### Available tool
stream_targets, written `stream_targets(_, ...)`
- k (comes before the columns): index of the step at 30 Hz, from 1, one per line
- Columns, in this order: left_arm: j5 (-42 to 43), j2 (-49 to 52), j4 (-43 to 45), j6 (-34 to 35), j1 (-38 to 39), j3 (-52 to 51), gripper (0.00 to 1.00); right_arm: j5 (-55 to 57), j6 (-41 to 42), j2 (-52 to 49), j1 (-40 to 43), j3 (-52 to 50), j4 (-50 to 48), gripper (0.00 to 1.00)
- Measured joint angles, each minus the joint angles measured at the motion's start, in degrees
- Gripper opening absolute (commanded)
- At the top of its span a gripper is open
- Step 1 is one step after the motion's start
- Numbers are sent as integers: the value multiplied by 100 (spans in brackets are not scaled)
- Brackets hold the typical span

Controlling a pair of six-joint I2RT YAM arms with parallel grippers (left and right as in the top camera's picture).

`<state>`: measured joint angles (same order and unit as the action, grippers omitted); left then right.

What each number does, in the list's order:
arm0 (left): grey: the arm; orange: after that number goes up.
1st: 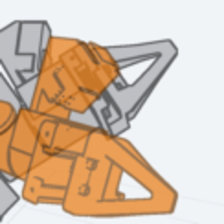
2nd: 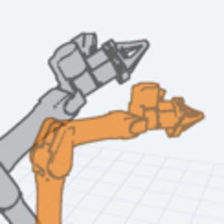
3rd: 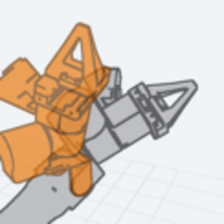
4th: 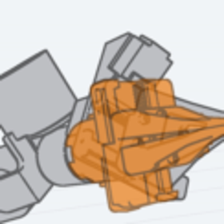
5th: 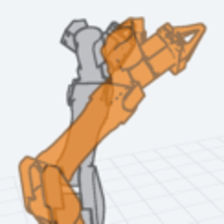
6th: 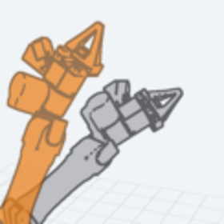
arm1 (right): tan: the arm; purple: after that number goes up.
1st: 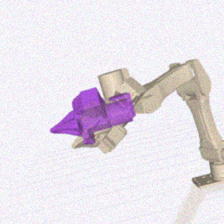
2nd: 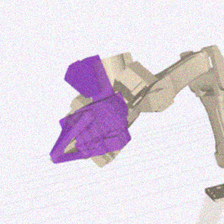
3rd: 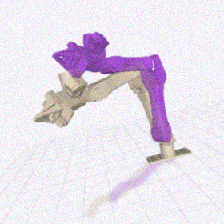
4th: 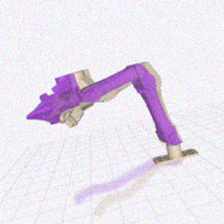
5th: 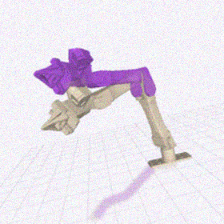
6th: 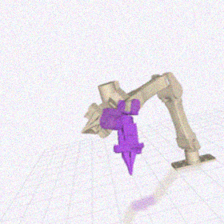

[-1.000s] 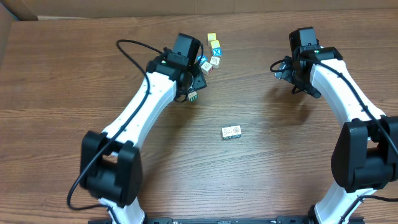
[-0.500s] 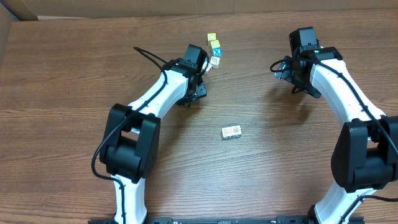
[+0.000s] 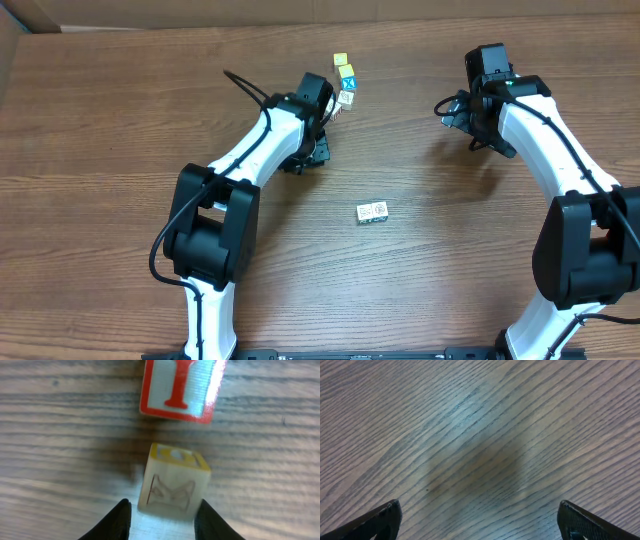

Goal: Flip 4 blocks
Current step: 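Move the left gripper toward the red I block in the cluster, then lower the left gripper and grasp the white K block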

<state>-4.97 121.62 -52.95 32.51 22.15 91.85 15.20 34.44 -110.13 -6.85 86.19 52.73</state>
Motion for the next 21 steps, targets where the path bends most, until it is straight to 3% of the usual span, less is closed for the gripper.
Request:
stream_targets(4, 76, -138, -883, -302, 2, 568, 33, 0, 0, 0, 2, 0, 0, 100)
stream_targets(6, 190, -326, -1351, -457, 2, 791, 37, 0, 2, 0, 2, 0, 2, 100)
stream_targets(7, 227, -461, -1504, -520, 9, 852, 43, 0, 2, 0, 0, 0, 4, 100)
stream_targets(9, 278, -691, -1668, -610, 26, 905, 73, 2, 0, 0, 2, 0, 2, 100)
stream_targets(12, 262, -883, -1676, -695, 46, 955, 100, 0, 0, 0, 0, 0, 2, 100)
stream_targets(16, 269, -846, -1495, -826, 50, 955, 100, 2, 2, 0, 2, 0, 2, 100)
stream_targets(17, 275, -820, -1423, -866, 50, 955, 95, 0, -2, 0, 2, 0, -2, 100)
stream_targets(19, 278, -767, -1283, -911, 50, 955, 59, 2, -2, 0, 0, 0, 0, 100)
stream_targets(20, 280, -743, -1222, -962, 50, 955, 49, 0, -2, 0, 2, 0, 2, 100)
stream_targets(21, 280, -710, -1161, -1012, 50, 955, 48, 0, 2, 0, 2, 0, 0, 100)
